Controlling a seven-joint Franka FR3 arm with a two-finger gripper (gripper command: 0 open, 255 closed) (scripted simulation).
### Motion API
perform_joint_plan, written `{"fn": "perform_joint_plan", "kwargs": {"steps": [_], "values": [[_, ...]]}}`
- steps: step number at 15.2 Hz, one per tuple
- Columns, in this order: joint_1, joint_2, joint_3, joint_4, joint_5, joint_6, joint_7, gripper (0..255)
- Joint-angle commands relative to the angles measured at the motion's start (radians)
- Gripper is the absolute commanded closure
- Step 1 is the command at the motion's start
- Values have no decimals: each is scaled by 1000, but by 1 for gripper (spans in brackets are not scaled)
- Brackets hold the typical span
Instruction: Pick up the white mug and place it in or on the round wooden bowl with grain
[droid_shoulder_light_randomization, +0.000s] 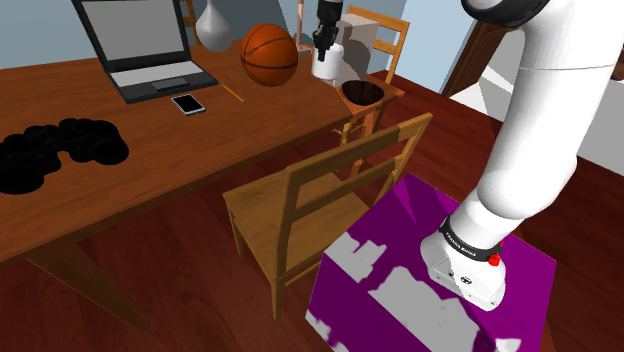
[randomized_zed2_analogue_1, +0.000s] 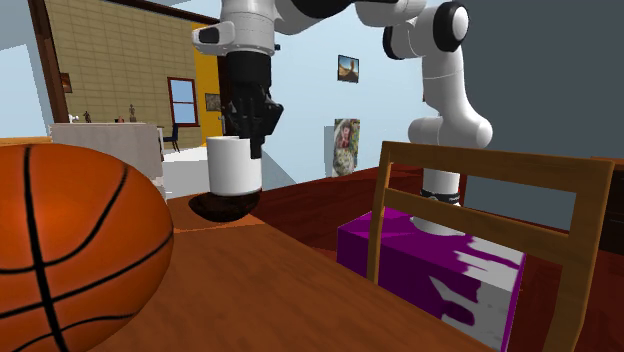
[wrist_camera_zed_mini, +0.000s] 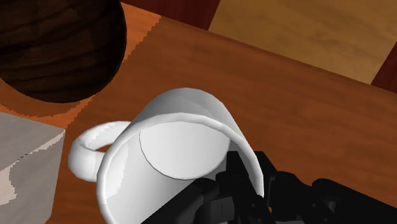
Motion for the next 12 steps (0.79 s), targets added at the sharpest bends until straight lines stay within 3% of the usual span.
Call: {"fn": "perform_joint_plan", "kwargs": {"steps": [1,12], "values": [[-26,-15,-12,-9,4,-7,-39,255],[-187,-1,-84,54,35,-62,-271,255]]}}
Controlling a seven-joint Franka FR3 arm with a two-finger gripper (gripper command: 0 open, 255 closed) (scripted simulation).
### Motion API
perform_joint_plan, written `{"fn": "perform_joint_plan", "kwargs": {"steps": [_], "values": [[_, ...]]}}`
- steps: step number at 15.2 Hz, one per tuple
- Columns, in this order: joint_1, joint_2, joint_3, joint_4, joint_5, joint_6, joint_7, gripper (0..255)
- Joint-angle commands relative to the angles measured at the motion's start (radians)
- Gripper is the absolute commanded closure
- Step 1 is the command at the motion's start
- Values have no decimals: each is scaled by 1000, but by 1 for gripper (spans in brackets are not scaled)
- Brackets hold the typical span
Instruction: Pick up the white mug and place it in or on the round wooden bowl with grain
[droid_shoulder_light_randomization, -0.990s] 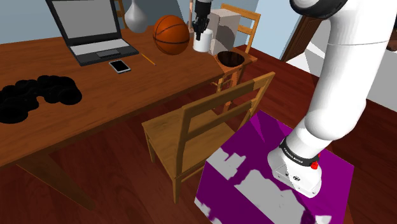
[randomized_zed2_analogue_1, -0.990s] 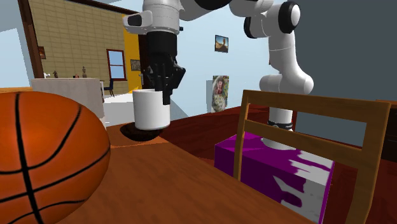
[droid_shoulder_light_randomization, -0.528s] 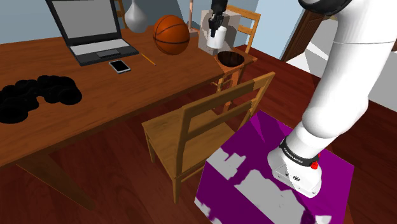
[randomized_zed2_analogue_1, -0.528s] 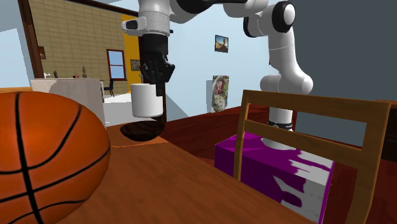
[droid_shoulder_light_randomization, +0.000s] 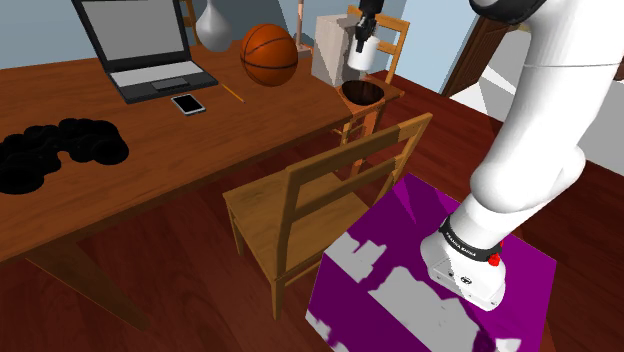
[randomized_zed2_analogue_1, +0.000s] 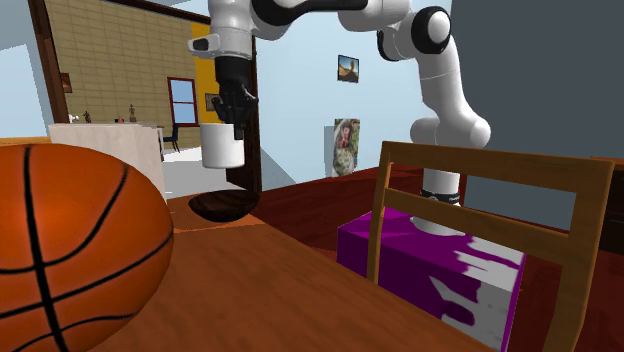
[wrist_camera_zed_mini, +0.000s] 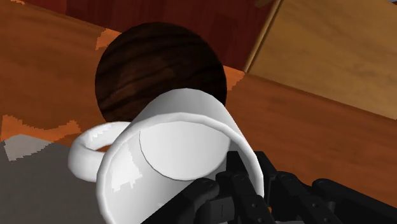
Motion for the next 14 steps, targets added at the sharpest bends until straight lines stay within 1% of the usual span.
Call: {"fn": "perform_joint_plan", "kwargs": {"steps": [1,3,4,14], "values": [[-32,17,-13,29,8,-14,-45,255],[-64,35,-24,64,16,-32,-87,255],[-68,38,-25,68,17,-34,-91,255],[-63,40,-23,-63,19,100,-96,255]]}}
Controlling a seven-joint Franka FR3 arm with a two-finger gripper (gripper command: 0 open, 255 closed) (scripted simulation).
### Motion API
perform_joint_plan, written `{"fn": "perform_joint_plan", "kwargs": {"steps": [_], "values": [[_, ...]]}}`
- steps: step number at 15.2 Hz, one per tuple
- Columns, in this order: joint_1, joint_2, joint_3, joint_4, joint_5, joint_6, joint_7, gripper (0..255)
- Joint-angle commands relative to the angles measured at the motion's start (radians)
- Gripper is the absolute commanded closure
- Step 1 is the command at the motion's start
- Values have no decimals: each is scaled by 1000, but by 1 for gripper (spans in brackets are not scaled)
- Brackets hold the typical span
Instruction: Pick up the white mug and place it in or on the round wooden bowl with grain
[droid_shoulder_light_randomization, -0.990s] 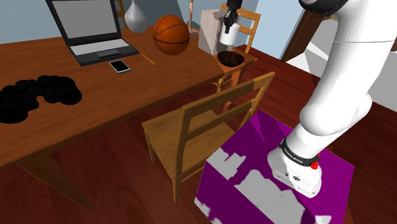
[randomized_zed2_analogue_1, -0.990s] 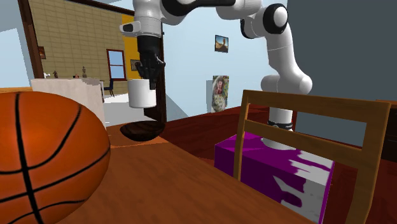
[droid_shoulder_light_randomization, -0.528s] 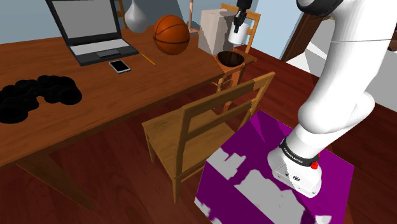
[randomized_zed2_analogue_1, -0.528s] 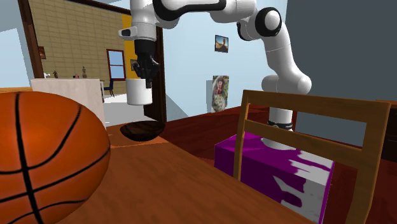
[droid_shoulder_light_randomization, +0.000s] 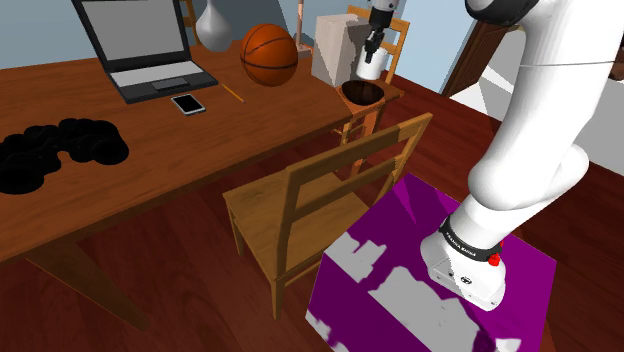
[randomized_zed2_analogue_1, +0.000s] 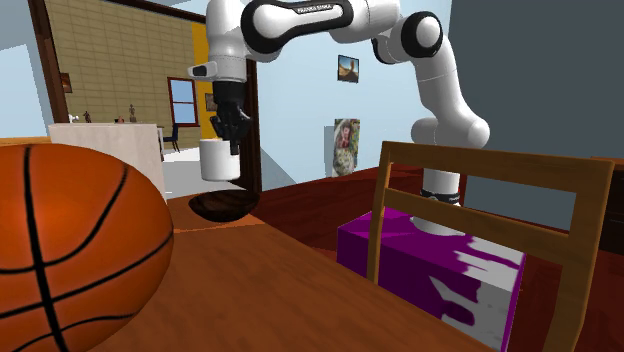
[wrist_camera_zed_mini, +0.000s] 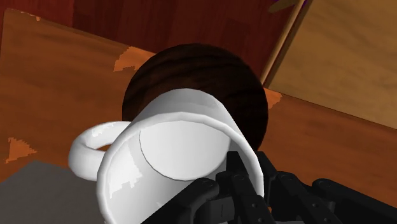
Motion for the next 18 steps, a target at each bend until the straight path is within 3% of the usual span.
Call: {"fn": "perform_joint_plan", "kwargs": {"steps": [1,9,17,18], "values": [[0,0,0,-25,1,26,-3,255],[1,22,3,-106,7,129,-8,255],[1,22,3,-106,7,129,-8,255],[1,22,3,-106,7,129,-8,0]]}}
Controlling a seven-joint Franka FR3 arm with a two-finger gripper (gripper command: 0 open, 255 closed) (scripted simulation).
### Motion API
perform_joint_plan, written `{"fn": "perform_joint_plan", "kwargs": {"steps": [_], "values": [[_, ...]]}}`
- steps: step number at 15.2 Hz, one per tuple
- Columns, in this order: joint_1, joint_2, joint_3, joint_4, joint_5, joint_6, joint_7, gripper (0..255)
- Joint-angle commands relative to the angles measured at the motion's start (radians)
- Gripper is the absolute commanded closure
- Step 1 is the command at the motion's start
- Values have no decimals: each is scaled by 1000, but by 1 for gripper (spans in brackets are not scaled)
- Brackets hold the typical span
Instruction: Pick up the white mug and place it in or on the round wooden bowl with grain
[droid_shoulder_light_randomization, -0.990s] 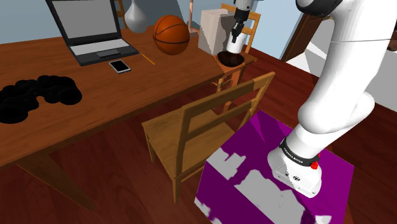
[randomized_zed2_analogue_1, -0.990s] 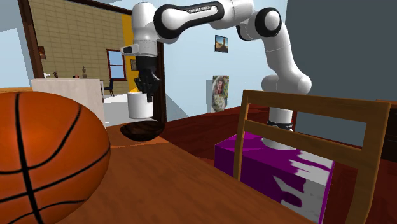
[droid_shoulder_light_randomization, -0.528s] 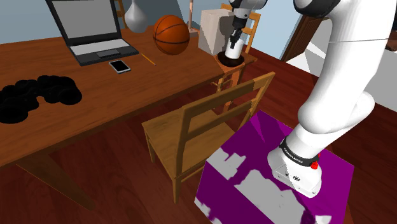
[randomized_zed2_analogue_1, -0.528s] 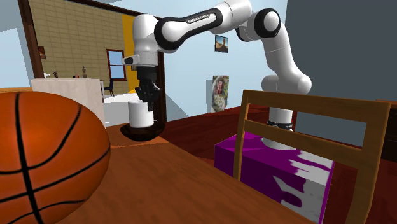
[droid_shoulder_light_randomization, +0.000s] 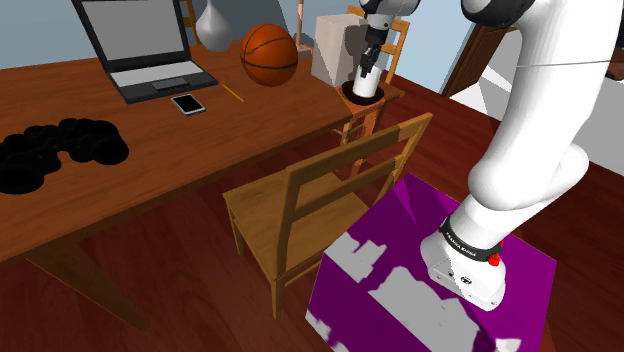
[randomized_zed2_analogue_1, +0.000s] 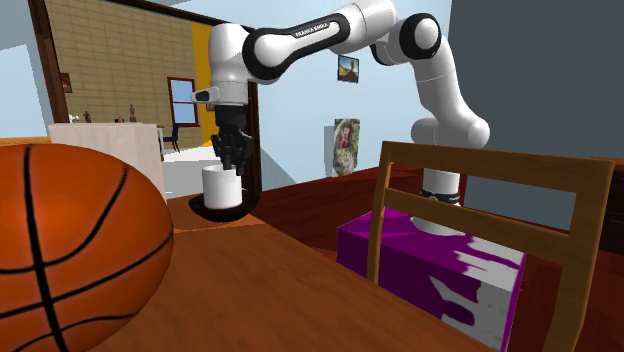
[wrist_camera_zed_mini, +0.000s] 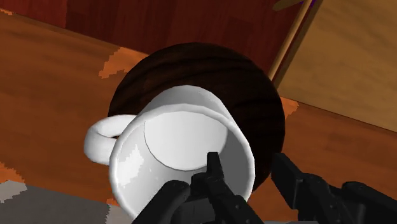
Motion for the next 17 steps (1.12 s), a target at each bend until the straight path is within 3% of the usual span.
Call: {"fn": "perform_joint_plan", "kwargs": {"steps": [1,5,9,17], "values": [[0,0,0,0,0,0,0,0],[0,0,0,0,0,0,0,0],[-2,-27,-4,88,-7,-114,5,0],[-2,-27,-4,88,-7,-114,5,0]]}}
